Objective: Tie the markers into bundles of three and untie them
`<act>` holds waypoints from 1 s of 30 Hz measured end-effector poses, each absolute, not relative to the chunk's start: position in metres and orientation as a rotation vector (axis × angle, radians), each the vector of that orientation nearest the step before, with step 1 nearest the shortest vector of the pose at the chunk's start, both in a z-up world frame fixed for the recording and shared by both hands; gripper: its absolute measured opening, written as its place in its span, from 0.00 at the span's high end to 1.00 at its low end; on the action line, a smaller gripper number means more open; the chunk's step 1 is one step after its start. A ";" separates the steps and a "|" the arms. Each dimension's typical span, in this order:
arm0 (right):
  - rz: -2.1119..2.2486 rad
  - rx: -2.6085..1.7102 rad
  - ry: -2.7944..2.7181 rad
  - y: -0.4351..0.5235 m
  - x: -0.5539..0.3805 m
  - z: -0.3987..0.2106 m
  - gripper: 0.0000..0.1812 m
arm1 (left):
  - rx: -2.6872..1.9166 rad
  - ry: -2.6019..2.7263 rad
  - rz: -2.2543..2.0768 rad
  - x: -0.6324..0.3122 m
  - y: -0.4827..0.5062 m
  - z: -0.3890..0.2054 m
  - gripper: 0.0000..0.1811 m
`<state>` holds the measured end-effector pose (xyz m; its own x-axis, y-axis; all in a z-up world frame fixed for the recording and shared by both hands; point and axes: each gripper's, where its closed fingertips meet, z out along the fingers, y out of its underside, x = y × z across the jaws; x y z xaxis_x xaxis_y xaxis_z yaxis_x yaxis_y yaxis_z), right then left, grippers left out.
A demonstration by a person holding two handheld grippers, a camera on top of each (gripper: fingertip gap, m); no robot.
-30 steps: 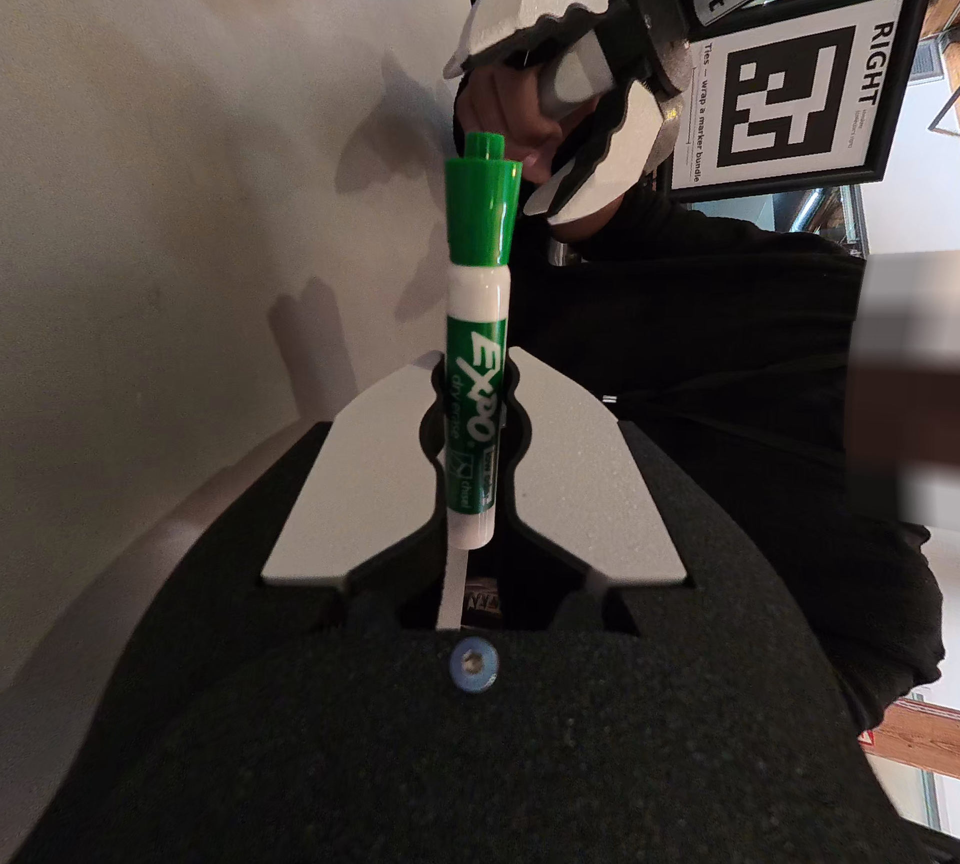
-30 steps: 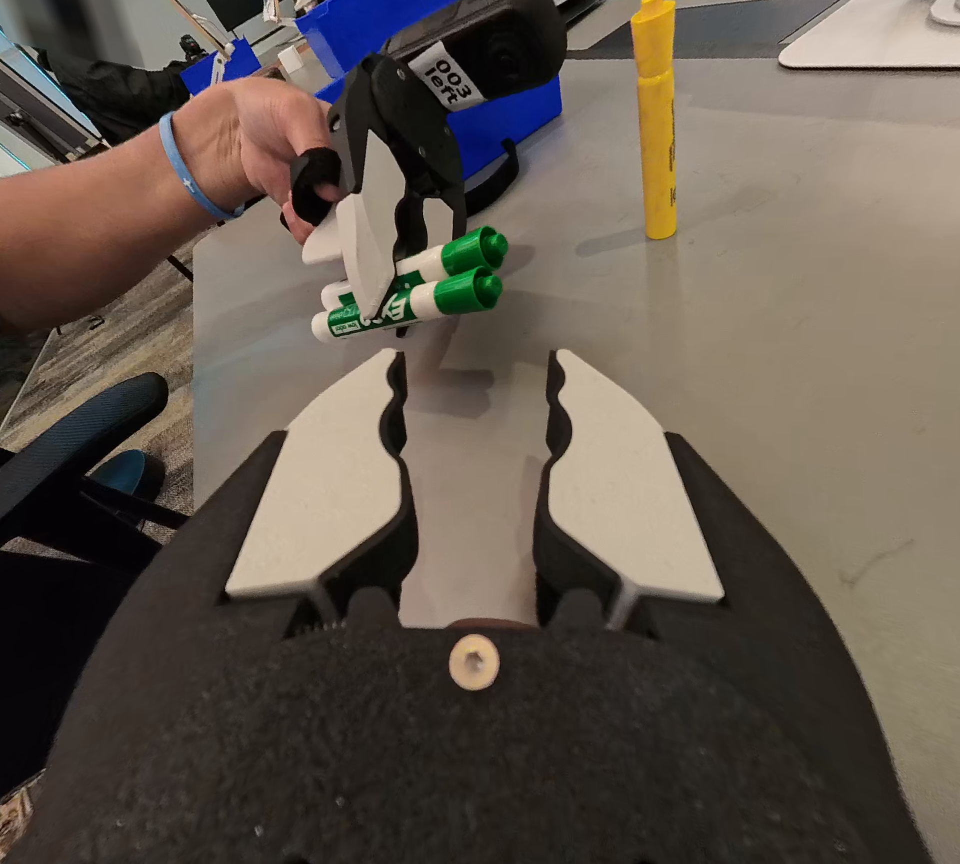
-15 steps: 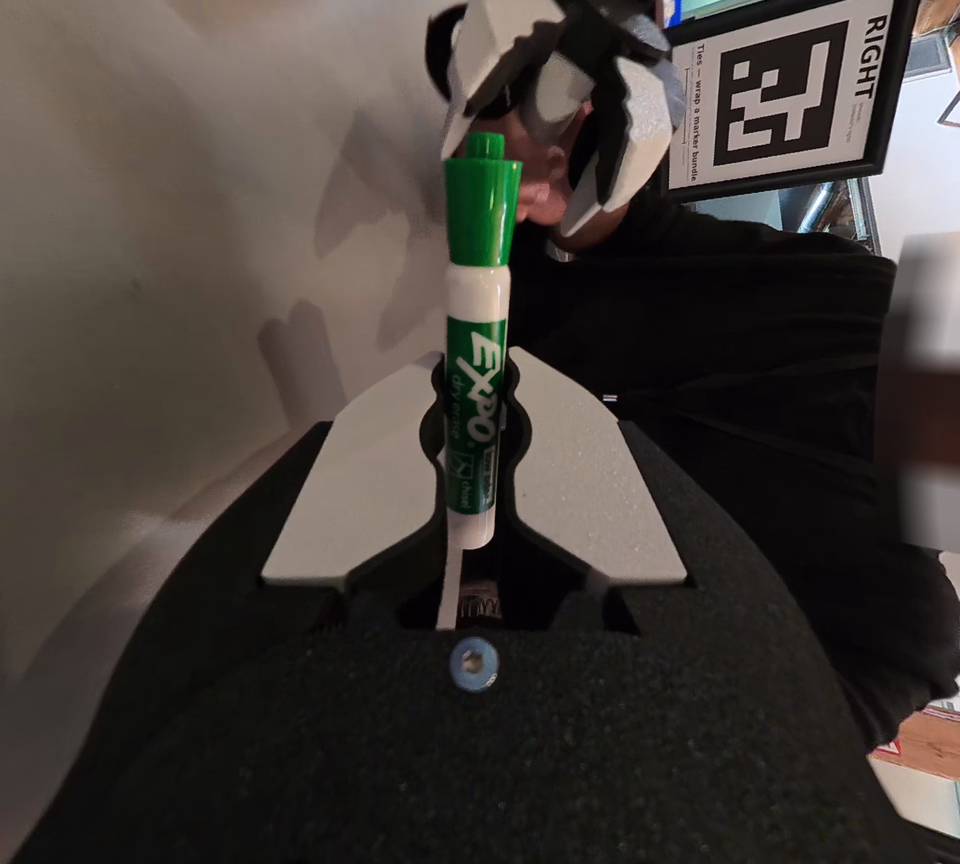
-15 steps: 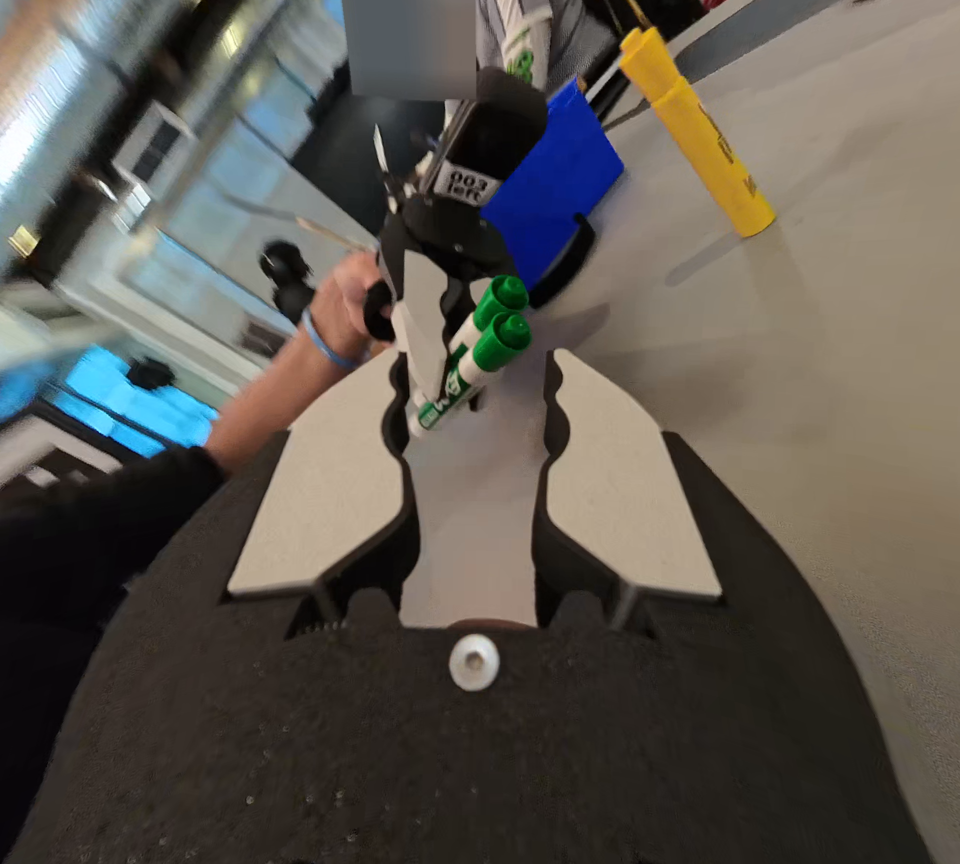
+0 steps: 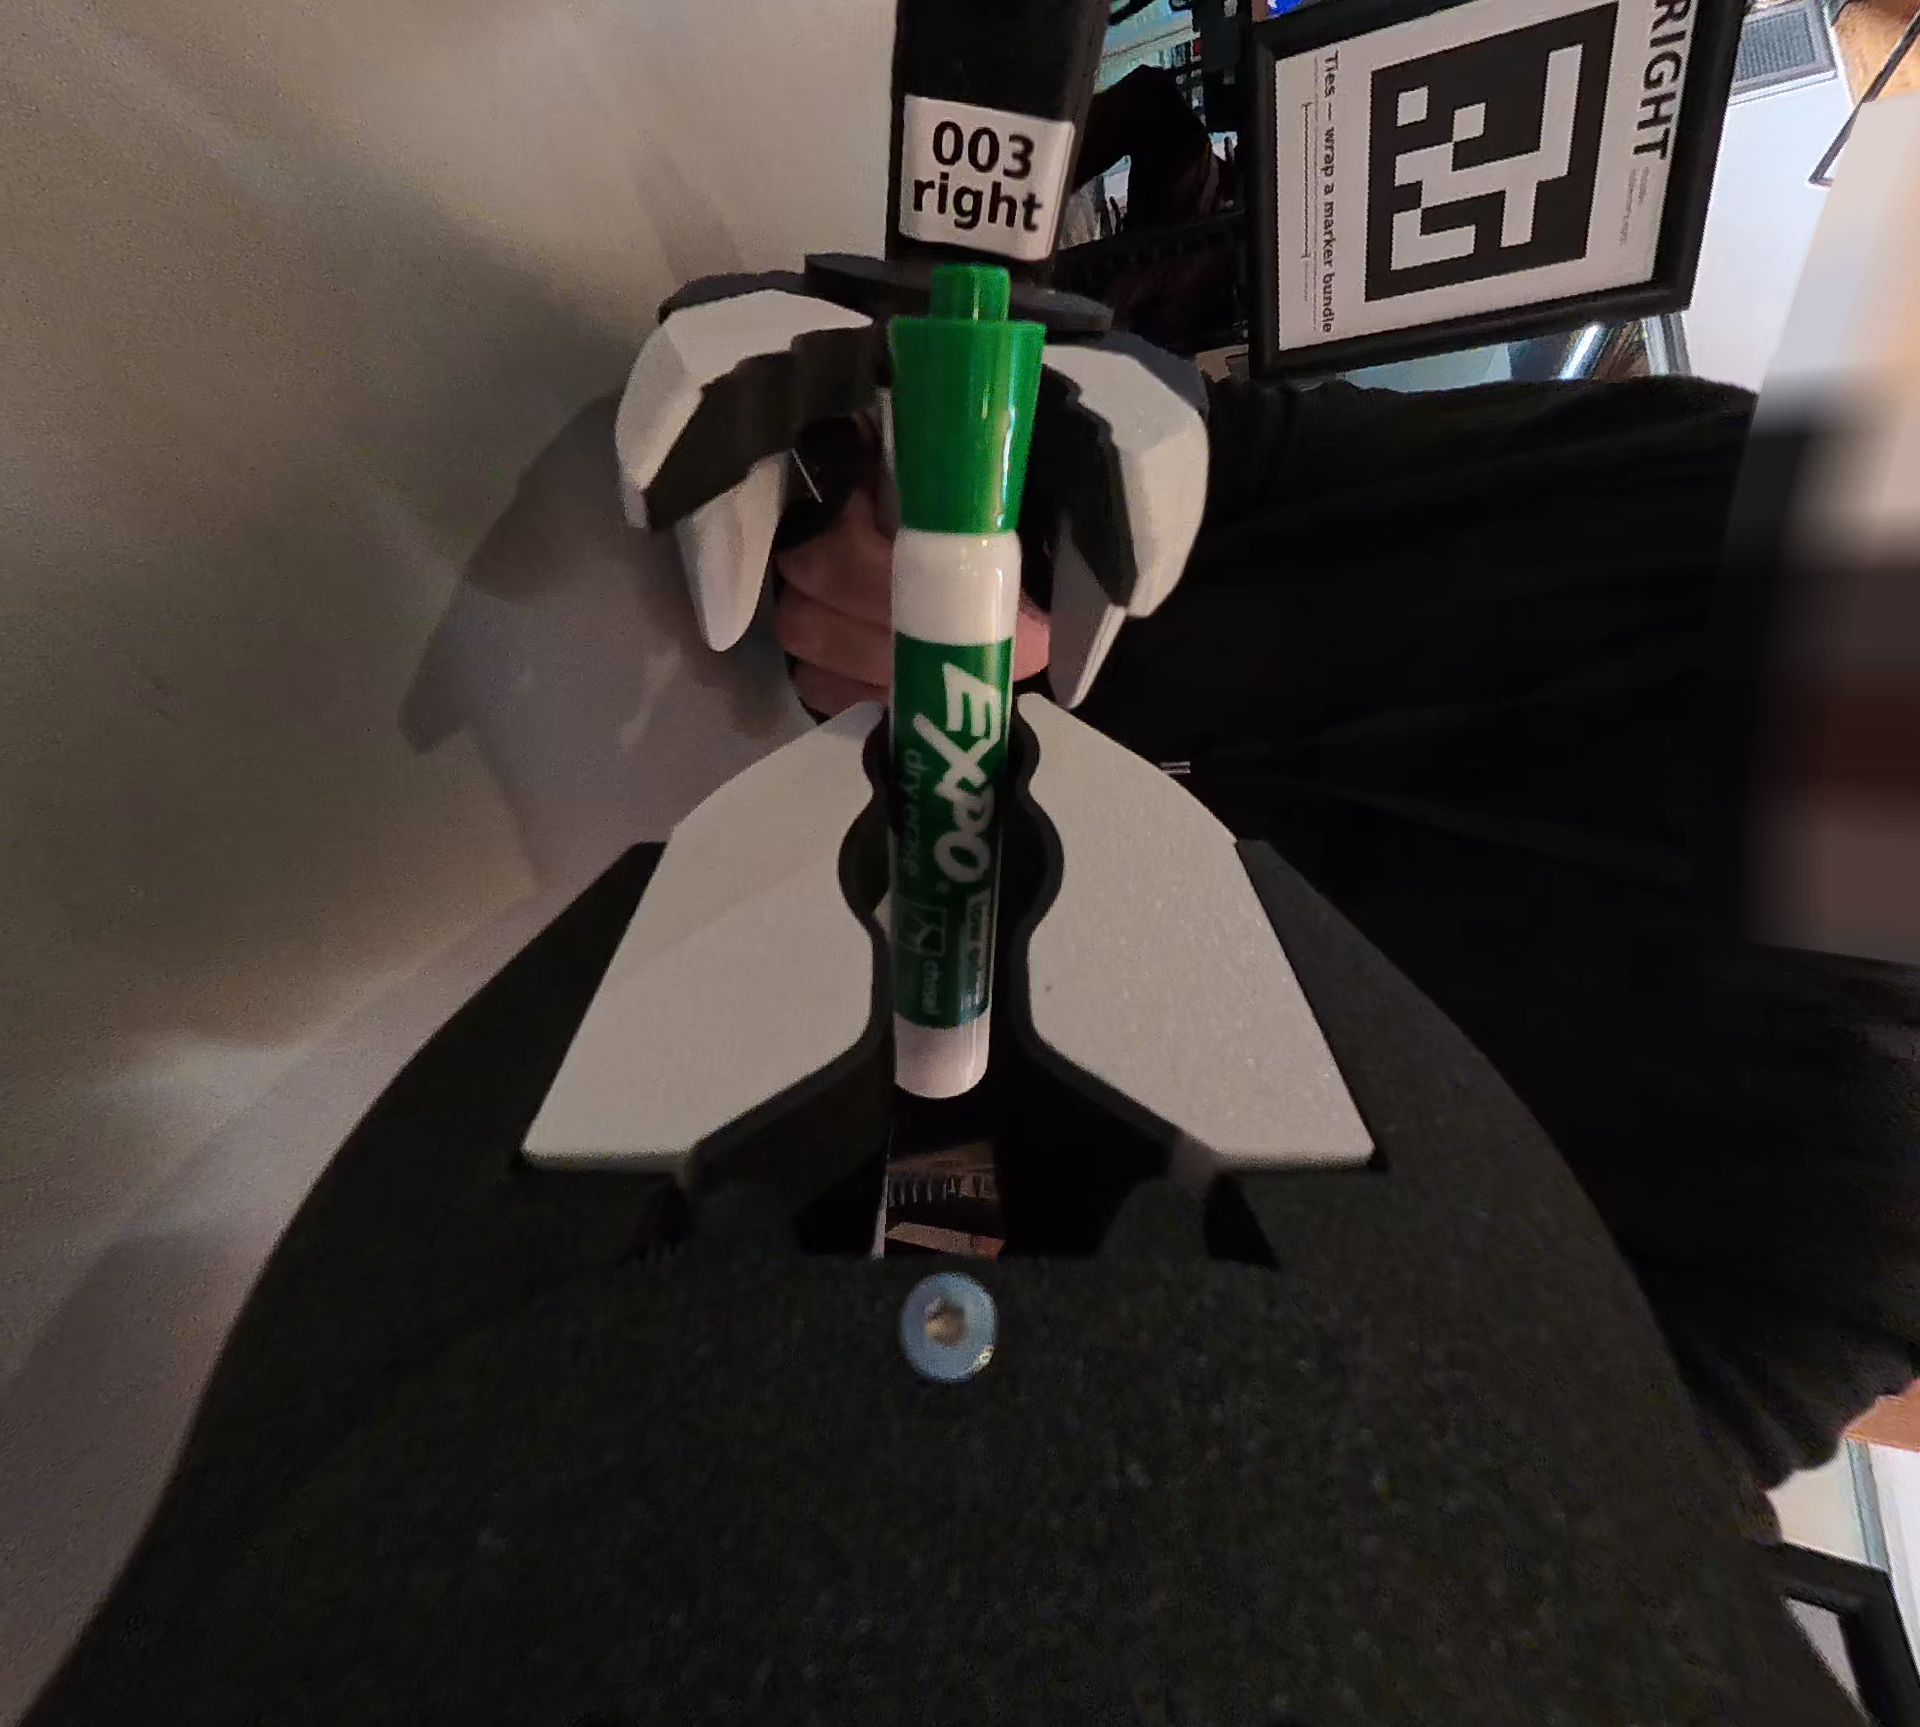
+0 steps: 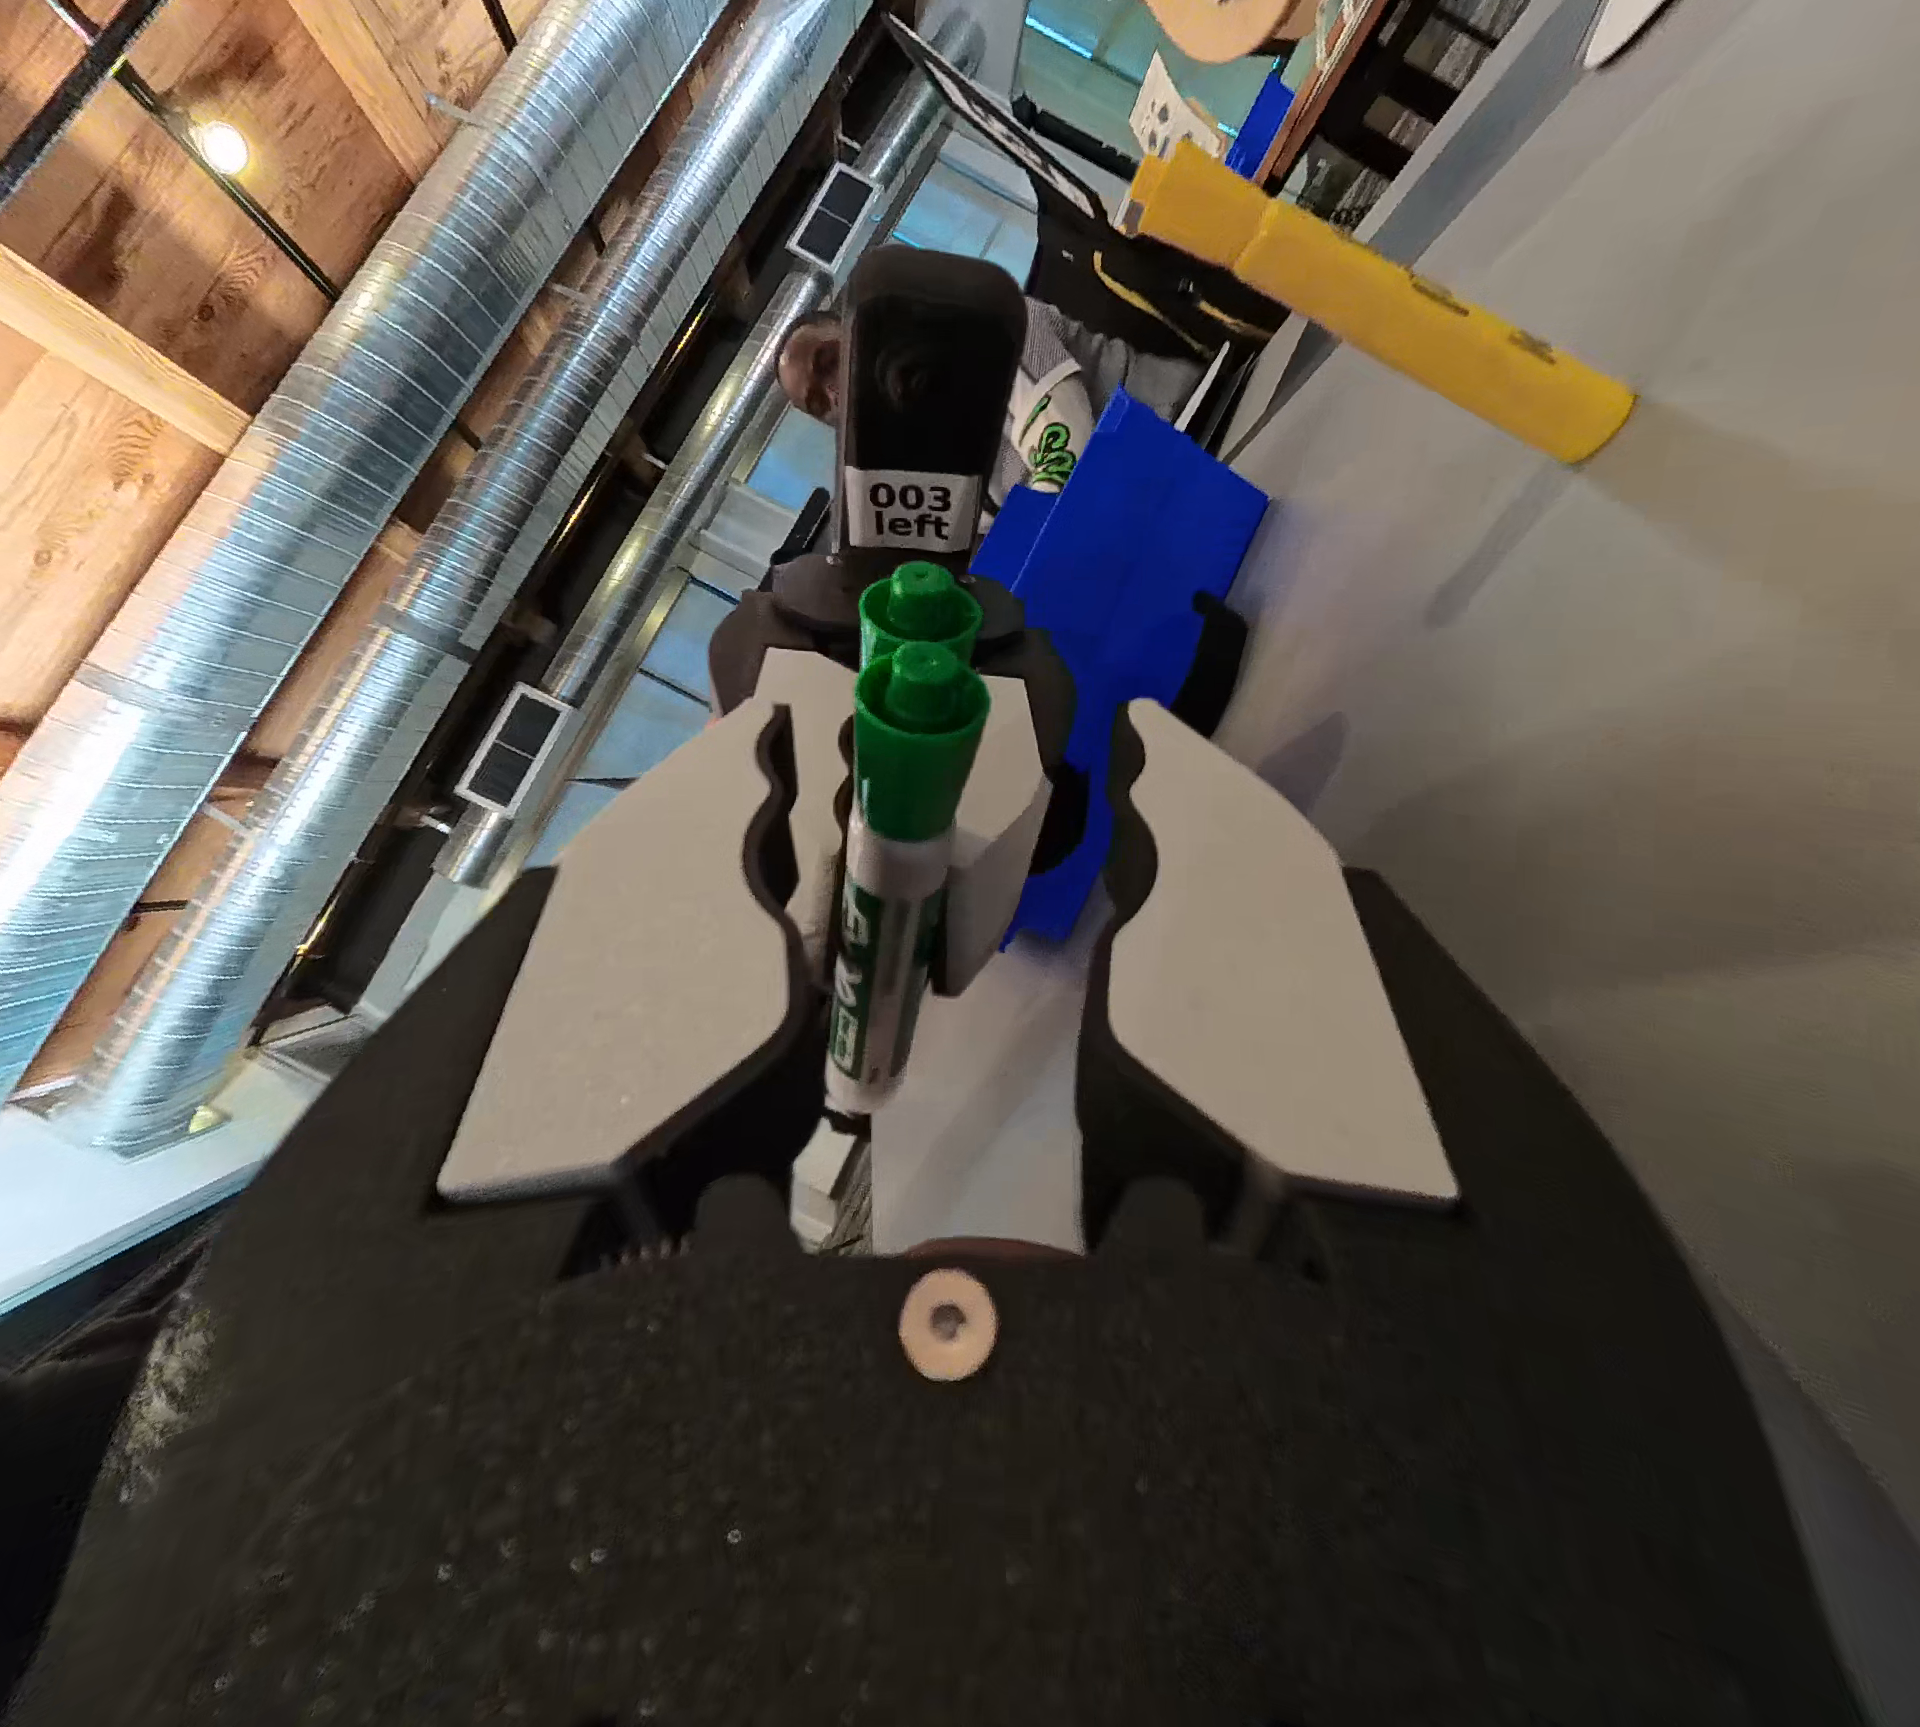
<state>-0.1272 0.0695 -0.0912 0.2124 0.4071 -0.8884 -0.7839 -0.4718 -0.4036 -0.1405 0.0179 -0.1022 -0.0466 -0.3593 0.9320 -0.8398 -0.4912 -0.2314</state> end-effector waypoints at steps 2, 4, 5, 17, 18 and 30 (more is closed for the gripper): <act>1.474 -1.452 0.370 0.071 -0.128 -0.088 0.69 | 1.807 -1.274 1.554 -0.140 0.017 -0.102 0.90; 1.453 -1.431 0.373 0.073 -0.126 -0.084 0.69 | 1.799 -1.282 1.552 -0.139 0.015 -0.101 0.90; 1.458 -1.428 0.369 0.073 -0.127 -0.083 0.69 | 1.794 -1.278 1.555 -0.138 0.014 -0.101 0.90; 1.571 -1.398 0.478 0.071 -0.129 -0.082 0.70 | 1.772 -1.296 1.544 -0.128 0.006 -0.103 0.90; 1.568 -1.400 0.488 0.072 -0.129 -0.083 0.71 | 1.771 -1.292 1.542 -0.127 0.005 -0.104 0.91; 1.576 -1.392 0.582 0.077 -0.124 -0.090 0.80 | 1.760 -1.273 1.528 -0.126 0.002 -0.114 0.90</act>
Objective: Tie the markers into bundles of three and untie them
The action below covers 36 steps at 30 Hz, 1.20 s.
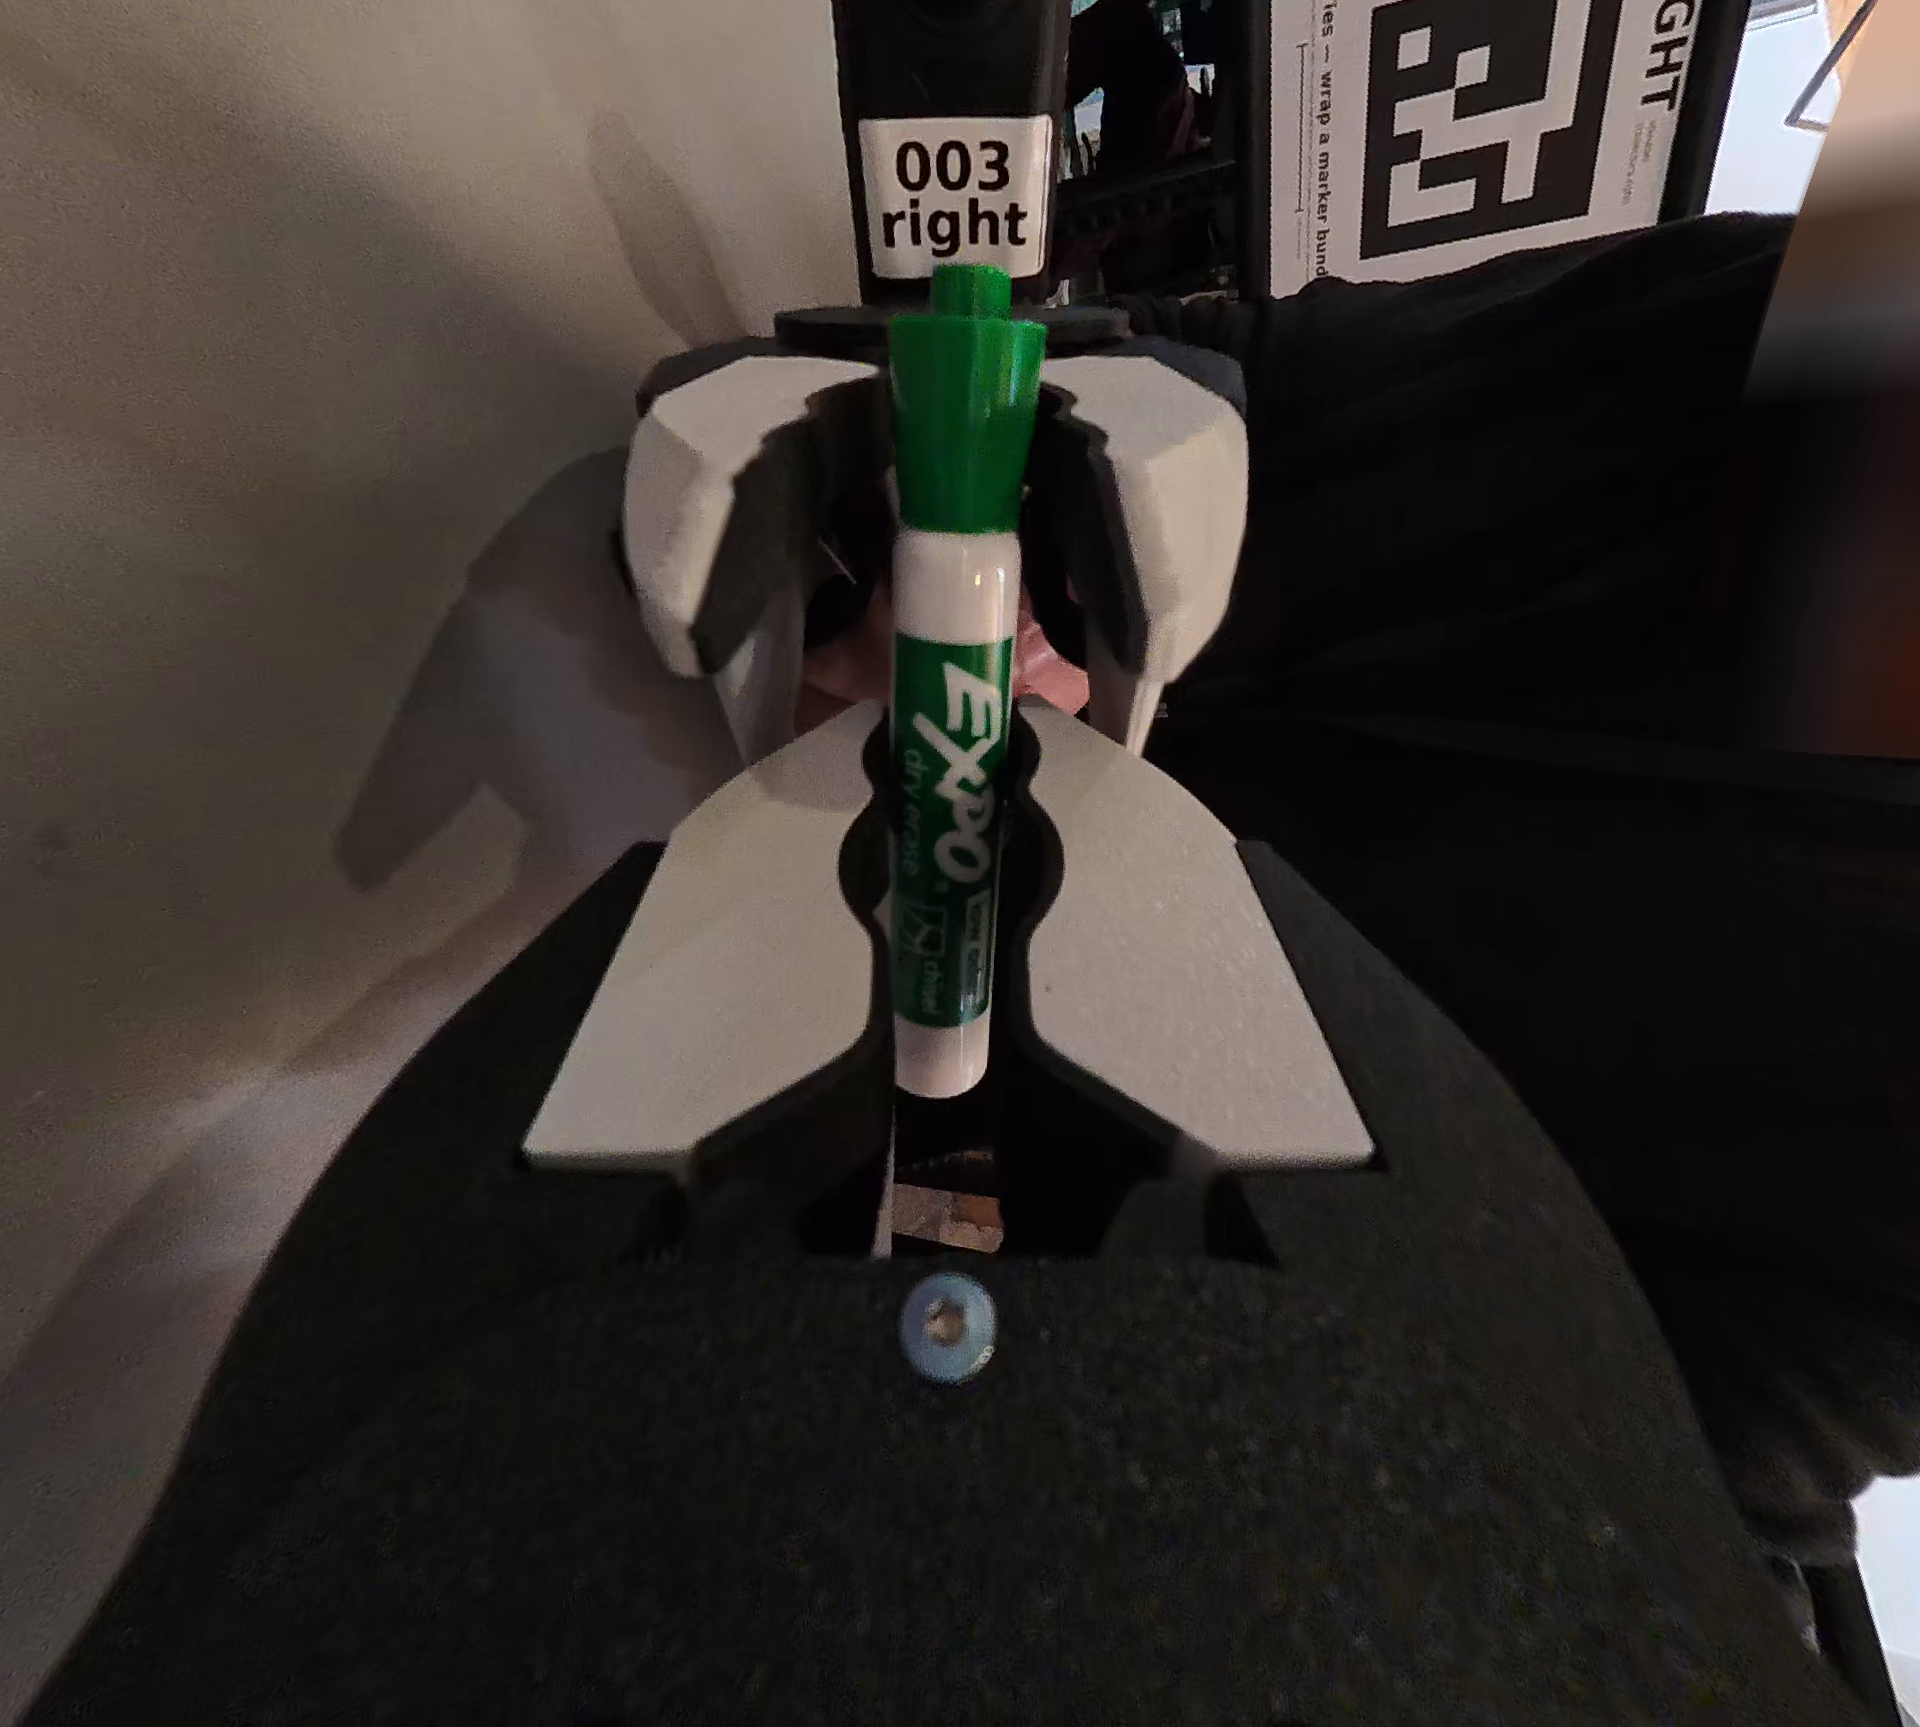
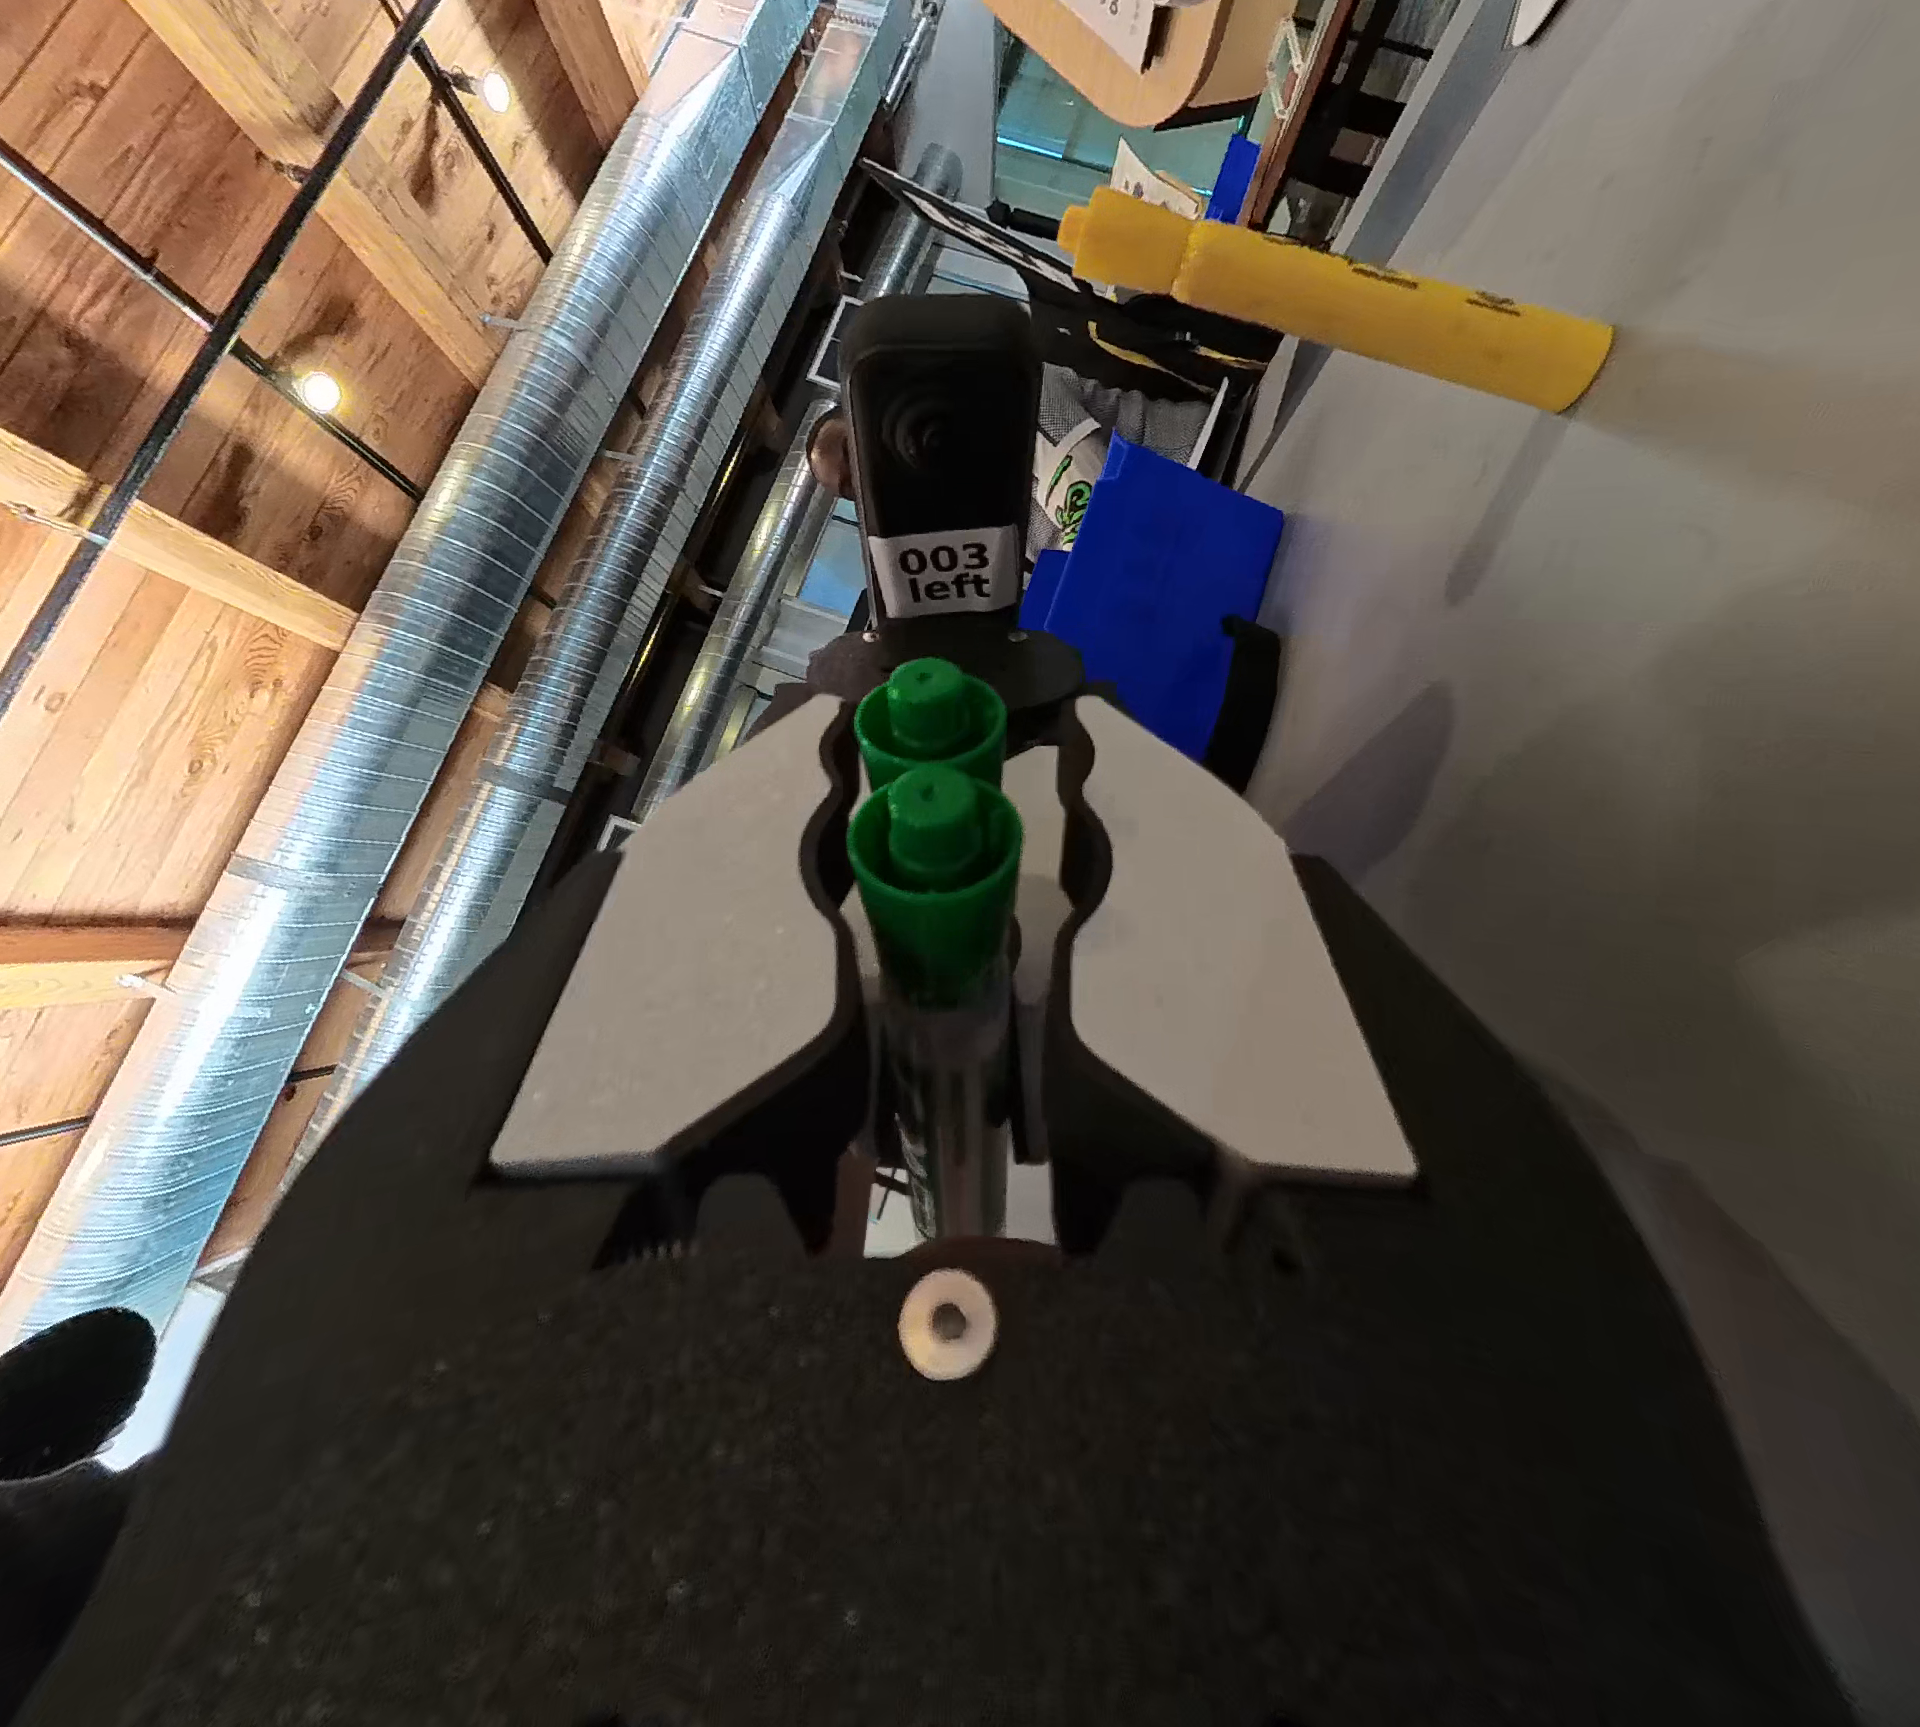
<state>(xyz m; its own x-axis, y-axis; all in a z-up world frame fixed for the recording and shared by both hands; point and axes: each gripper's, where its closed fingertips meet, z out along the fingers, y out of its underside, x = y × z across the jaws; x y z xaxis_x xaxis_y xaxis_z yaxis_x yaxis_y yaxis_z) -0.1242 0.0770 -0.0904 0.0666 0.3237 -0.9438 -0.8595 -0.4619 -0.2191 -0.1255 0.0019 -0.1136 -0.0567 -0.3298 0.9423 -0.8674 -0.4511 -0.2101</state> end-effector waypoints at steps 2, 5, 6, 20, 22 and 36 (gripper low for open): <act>1.582 -1.381 0.594 0.077 -0.124 -0.091 0.82 | 1.758 -1.263 1.529 -0.124 0.002 -0.115 0.90; 1.579 -1.371 0.609 0.077 -0.123 -0.092 0.81 | 1.750 -1.256 1.533 -0.123 0.001 -0.116 0.90; 1.577 -1.369 0.611 0.078 -0.122 -0.092 0.81 | 1.749 -1.253 1.535 -0.123 0.001 -0.116 0.90; 1.575 -1.346 0.626 0.078 -0.112 -0.096 0.90 | 1.791 -1.195 1.556 -0.120 0.013 -0.118 0.91; 1.592 -1.356 0.615 0.078 -0.114 -0.096 0.90 | 1.781 -1.195 1.555 -0.121 0.011 -0.118 0.90; 1.574 -1.315 0.584 0.074 -0.112 -0.089 0.90 | 1.755 -1.173 1.583 -0.121 0.010 -0.111 0.90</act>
